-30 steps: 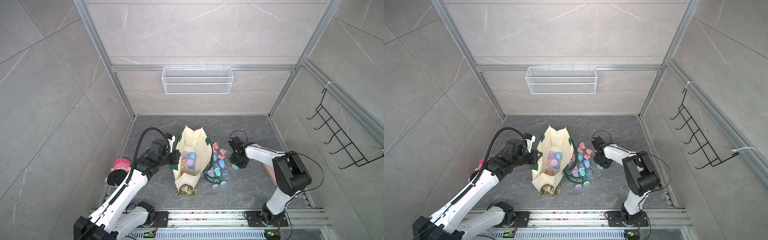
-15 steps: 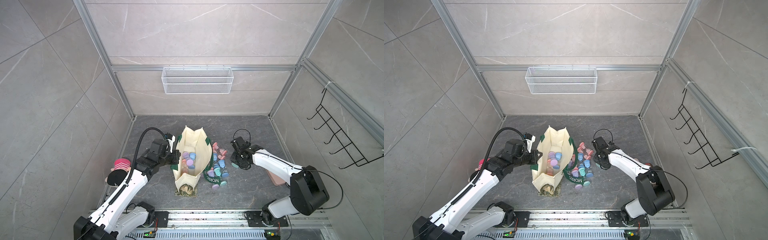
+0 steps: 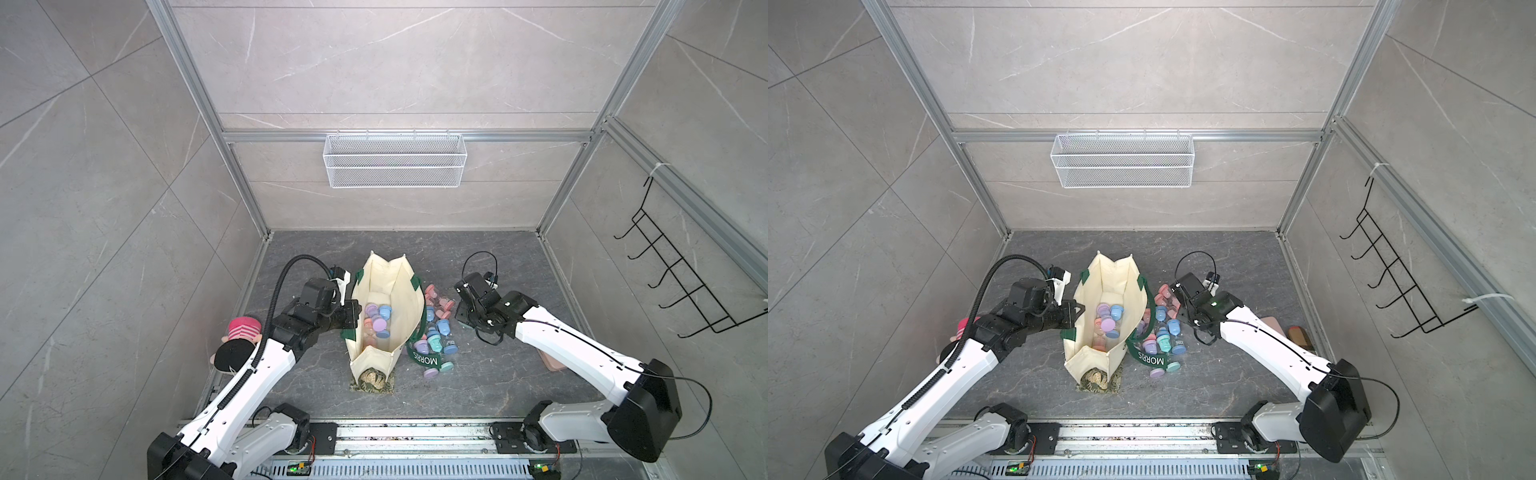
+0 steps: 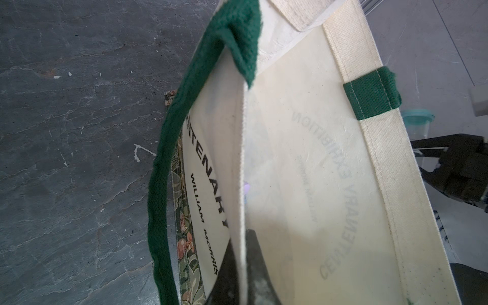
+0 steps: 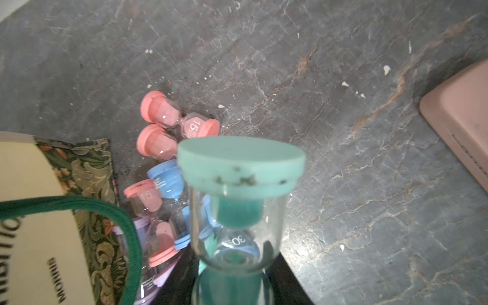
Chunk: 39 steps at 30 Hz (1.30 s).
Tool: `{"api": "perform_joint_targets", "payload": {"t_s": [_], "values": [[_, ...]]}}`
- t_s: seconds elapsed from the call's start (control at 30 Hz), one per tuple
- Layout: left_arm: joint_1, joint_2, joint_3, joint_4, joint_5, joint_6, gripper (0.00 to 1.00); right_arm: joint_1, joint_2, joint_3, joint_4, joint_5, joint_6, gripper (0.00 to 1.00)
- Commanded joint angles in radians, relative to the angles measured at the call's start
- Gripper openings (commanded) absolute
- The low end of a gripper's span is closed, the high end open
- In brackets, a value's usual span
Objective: Put the hourglass into the canvas bag
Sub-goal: Pick up the hourglass from the center of the board, then place the hourglass in the canvas bag.
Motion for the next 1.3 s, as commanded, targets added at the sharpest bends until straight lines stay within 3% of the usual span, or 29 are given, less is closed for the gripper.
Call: {"api": "perform_joint_targets", "payload": {"t_s": [0.0,0.63,1.03,1.27], "values": [[-0.007,-0.024,0.014,0.019,0.011,0.016,0.00,0.032,-0.031,0.076,-0.079,0.076,-0.007,0.00],[-0.007,-0.021,0.014,0.018,0.013,0.014,0.00,0.231,-0.017,0.299,-0.056,0.097,-0.107,0.00],[-0.007,-0.019,0.014,0.017,0.016,0.014,0.00,0.332,0.106,0.459,0.046,-0.028,-0.212,0.00],[-0.006,-0.018,0.015,0.018,0.016,0.014,0.00,0.342,0.196,0.530,0.057,-0.101,-0.204,0.00]]}}
